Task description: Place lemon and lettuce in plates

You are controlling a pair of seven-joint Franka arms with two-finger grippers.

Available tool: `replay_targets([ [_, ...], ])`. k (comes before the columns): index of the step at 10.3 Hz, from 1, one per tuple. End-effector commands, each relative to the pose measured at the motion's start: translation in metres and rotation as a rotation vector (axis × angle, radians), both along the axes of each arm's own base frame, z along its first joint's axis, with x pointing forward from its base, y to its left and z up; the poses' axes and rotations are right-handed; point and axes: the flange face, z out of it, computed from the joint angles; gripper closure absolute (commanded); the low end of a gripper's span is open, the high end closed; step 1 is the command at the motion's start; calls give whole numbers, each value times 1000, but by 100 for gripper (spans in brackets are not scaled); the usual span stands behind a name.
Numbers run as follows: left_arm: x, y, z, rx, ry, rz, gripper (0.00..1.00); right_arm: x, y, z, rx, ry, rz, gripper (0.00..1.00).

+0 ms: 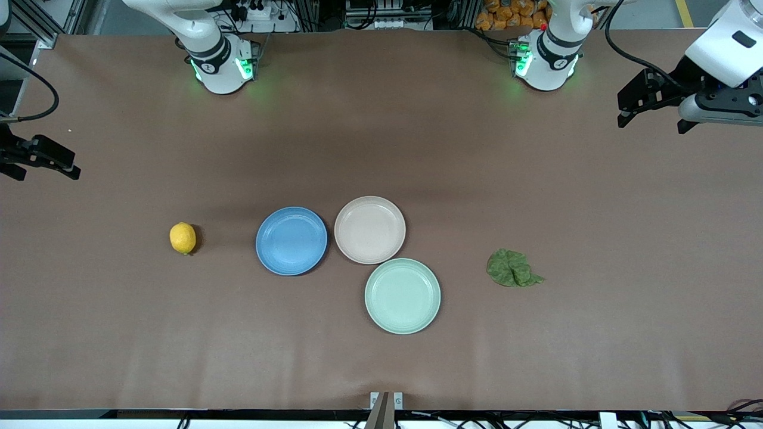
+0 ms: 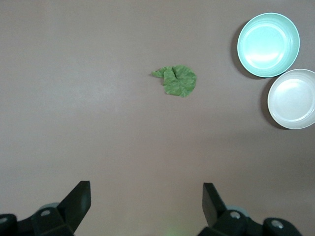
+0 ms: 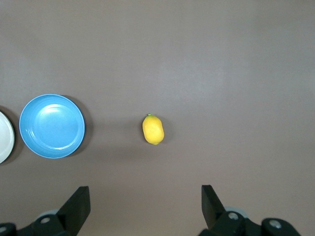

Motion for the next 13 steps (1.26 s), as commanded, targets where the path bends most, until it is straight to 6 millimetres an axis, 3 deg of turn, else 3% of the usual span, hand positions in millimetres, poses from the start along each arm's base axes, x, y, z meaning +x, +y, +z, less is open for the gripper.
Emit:
replay_targets([
  [1,2,0,2,-16,-5,15,0,2,-2,4,-14,4,-9,0],
  [7,10,-3,-8,-18,15,12,0,2,-2,3,-14,5,-9,0],
  [13,66,-23,-51,-55,-70,-8,0,3,-6,-1,-19,12,-12,0],
])
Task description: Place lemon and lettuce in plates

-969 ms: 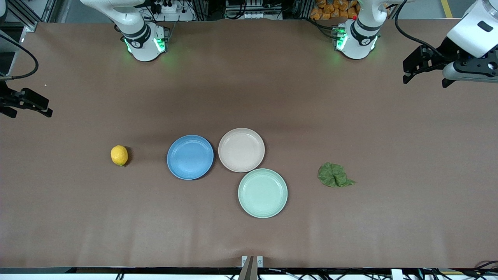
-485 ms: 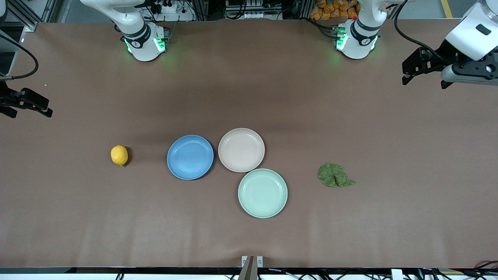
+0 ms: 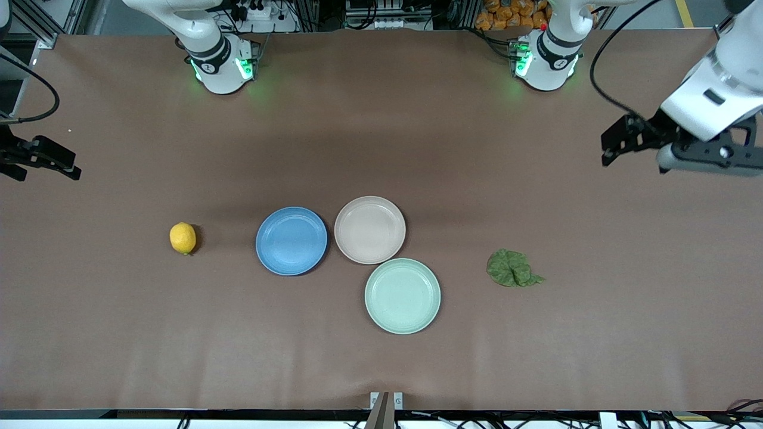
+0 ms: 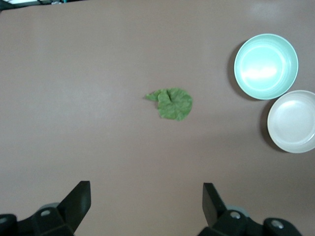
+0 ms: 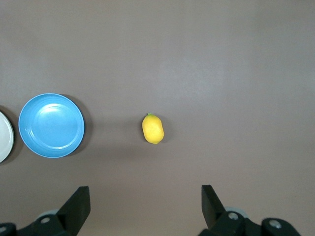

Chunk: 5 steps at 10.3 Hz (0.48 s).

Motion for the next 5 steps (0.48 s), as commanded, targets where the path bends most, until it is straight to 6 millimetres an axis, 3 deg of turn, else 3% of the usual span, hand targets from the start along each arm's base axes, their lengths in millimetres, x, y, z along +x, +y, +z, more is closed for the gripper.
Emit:
replay_targets([
  [1,21,-11,-7,-39,-46,5,0,4,-11,-3,-24,14,-19,0],
  [5,52,-24,-42,-46,-88,-11,0,12,-13,-22,-31,48,-22,0],
])
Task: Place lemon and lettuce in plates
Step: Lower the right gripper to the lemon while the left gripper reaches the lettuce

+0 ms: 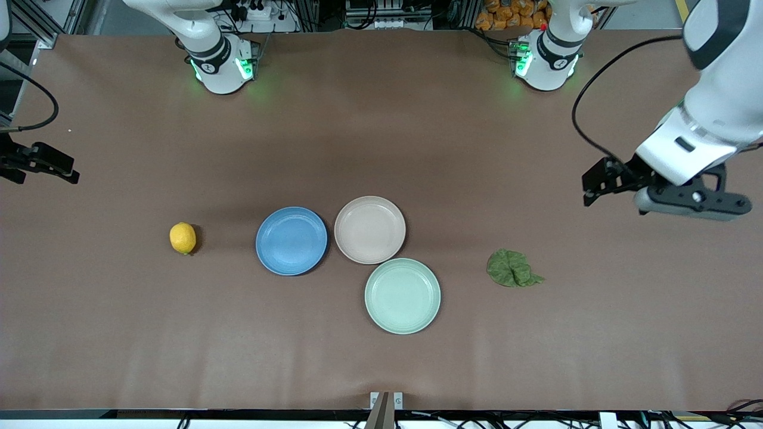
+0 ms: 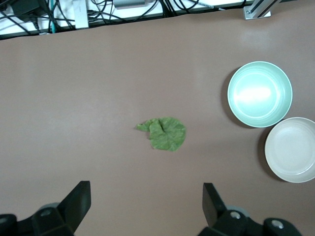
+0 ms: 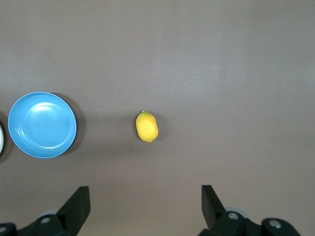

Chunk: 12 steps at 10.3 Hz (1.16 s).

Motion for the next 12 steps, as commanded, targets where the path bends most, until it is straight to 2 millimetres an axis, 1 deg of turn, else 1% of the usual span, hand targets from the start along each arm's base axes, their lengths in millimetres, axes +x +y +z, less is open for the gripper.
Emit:
replay_targets([
  [1,20,-12,-15,-17,-29,1,0,7,-2,-9,-17,24,-3,0],
  [2,27,-17,-28,-1,-38,-8,0,9,-3,-16,-17,36,-5,0],
  [3,33,-18,-40,20,-37,-9,0,13,-4,-25,-18,50,-6,0],
  [5,38,-22,-64,24,-1,20,0,17,-3,-41,-14,67,-3,0],
  [6,42,-23,-79,30,23,21,0,24,2,-57,-15,73,4,0],
  [7,46,-23,-94,33,44,20,0,28,2,-69,-12,64,5,0],
  [9,54,-14,-119,34,82,39,0,32,0,-94,-11,39,5,0],
  [10,58,-12,-135,36,106,67,0,33,0,-107,-11,31,5,0],
  [11,61,-11,-149,32,129,137,0,34,2,-123,-12,22,11,0],
  [12,64,-11,-165,35,152,192,0,35,0,-146,-12,14,7,0],
])
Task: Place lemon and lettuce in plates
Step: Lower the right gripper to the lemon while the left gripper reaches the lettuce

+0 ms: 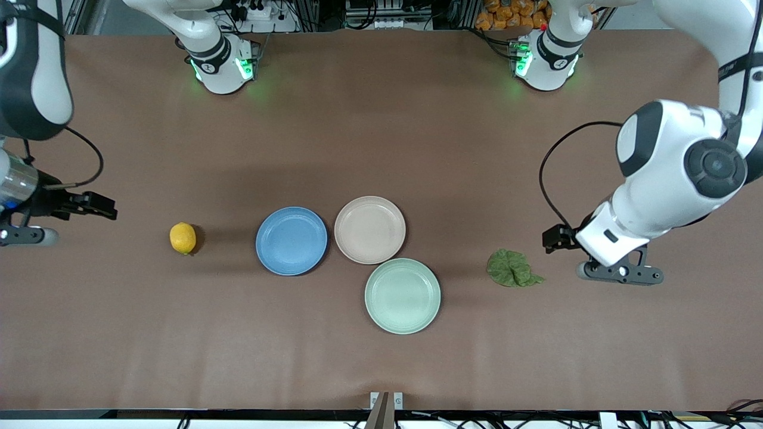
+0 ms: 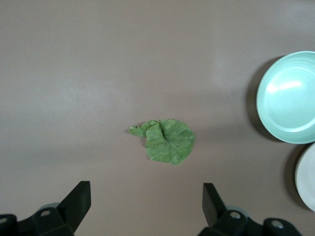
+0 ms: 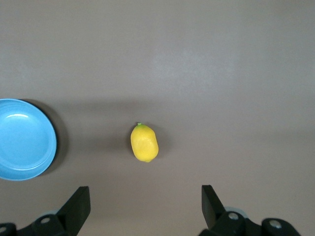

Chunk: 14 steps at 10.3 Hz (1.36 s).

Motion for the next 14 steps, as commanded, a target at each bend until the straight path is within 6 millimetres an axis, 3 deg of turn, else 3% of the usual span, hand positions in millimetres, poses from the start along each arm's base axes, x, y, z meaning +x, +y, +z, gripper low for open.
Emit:
replay_targets([
  [1,11,1,-29,21,22,82,0,-7,-2,-49,-1,-29,-1,0],
  [4,22,1,-74,16,36,92,0,-14,-1,-124,-6,-95,3,0],
  [6,27,-1,-103,14,49,149,0,-10,-1,-162,-10,-81,5,0],
  [9,28,-13,-133,7,62,281,0,-7,-1,-207,-14,-65,9,0],
  [12,27,-39,-167,2,47,269,0,-29,1,-243,-3,-99,-6,0],
  [14,24,-48,-186,1,56,282,0,-33,2,-248,-2,-98,-9,0],
])
